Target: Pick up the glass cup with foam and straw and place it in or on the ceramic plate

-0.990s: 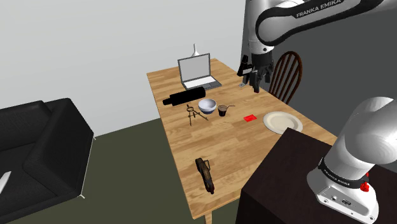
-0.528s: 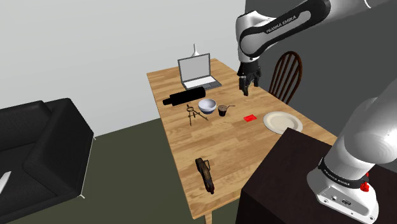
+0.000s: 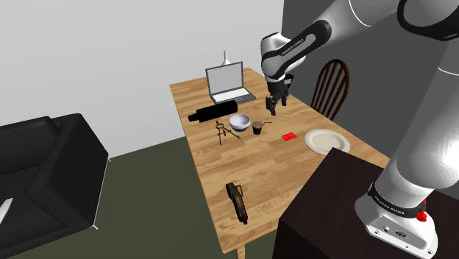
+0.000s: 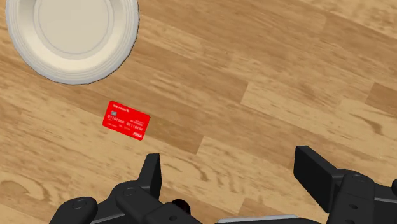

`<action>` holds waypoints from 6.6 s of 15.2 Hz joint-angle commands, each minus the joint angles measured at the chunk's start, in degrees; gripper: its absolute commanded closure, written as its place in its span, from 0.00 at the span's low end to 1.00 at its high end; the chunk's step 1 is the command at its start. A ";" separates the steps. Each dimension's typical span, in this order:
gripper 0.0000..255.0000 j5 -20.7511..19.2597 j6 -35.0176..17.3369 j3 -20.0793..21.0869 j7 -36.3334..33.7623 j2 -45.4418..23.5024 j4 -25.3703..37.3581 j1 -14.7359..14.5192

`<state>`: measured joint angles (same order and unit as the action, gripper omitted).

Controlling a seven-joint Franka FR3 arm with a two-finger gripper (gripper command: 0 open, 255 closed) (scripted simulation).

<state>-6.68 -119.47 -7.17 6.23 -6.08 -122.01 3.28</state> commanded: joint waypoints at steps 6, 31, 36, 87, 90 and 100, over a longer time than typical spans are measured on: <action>0.00 2.18 -2.95 -0.22 3.85 -16.23 12.84 1.94; 0.00 5.03 -0.37 1.35 8.82 -52.35 50.64 6.91; 1.00 5.03 -0.37 1.35 8.82 -52.35 50.64 6.91; 1.00 -1.71 -20.55 -8.67 27.41 -10.62 -8.52 19.33; 1.00 -2.96 -22.44 -10.53 30.34 -8.45 -12.01 21.49; 0.00 0.37 -29.69 -9.95 34.52 -11.76 -13.62 24.70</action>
<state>-8.22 -147.35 -17.84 39.60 -17.15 -135.78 27.25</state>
